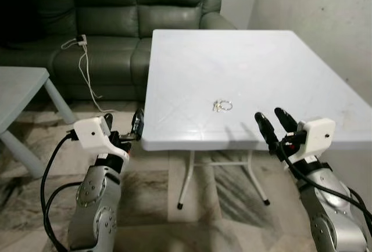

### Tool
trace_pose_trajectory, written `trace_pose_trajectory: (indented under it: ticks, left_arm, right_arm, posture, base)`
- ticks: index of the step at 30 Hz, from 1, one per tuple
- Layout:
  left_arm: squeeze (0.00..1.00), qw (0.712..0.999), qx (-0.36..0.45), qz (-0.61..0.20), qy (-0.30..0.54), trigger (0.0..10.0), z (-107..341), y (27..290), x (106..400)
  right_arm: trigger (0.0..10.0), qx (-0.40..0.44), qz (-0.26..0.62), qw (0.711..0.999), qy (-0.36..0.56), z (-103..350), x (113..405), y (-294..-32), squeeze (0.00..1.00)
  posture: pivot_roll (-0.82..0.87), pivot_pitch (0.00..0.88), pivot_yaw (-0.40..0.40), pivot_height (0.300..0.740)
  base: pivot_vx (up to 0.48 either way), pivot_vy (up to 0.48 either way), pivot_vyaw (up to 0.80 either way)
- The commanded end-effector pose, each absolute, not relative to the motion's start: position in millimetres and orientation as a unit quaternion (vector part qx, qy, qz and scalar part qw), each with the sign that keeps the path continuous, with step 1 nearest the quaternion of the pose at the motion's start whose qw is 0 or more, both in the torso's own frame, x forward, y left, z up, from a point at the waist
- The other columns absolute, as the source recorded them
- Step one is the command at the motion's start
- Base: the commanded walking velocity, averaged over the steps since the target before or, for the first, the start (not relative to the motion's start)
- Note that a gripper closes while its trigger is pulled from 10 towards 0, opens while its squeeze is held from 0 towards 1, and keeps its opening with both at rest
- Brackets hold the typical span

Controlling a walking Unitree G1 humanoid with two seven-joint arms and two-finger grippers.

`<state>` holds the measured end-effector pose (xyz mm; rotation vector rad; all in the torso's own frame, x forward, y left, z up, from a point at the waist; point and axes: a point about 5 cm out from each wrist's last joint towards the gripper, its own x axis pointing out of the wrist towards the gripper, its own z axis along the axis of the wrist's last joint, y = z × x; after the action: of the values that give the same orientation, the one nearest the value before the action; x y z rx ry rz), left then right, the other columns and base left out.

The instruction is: Hang keys on a hook

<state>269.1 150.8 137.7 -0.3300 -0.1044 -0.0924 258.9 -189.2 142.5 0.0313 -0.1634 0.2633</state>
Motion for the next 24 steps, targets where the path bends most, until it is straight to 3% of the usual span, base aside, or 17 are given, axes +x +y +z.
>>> trace_pose_trajectory:
  ticks: [1, 15, 24]
  left_arm:
    - [0.00, 0.985, -0.157, -0.048, -0.056, 10.0, 141.1, 150.7, 269.4]
    - [0.00, 0.984, -0.164, -0.050, -0.041, 10.0, 138.7, 149.1, 270.3]
    - [0.00, 0.984, -0.166, -0.048, -0.041, 10.0, 138.7, 149.0, 270.0]
  right_arm:
    - [10.0, 0.017, 0.138, 0.986, -0.087, 146.4, 259.4, -187.4, 0.00]
    - [10.0, 0.015, 0.155, 0.985, -0.078, 143.9, 259.3, -186.4, 0.00]
    - [10.0, 0.014, 0.166, 0.983, -0.075, 143.8, 258.6, -184.3, 0.00]
  posture:
    - [-0.01, 0.019, -0.043, 0.740]
    - [0.00, 0.012, -0.046, 0.740]
    - [0.00, 0.006, -0.047, 0.740]
  base:
    - [0.000, 0.000, 0.00]
    - [0.000, 0.000, 0.00]
    - [0.242, 0.000, 0.00]
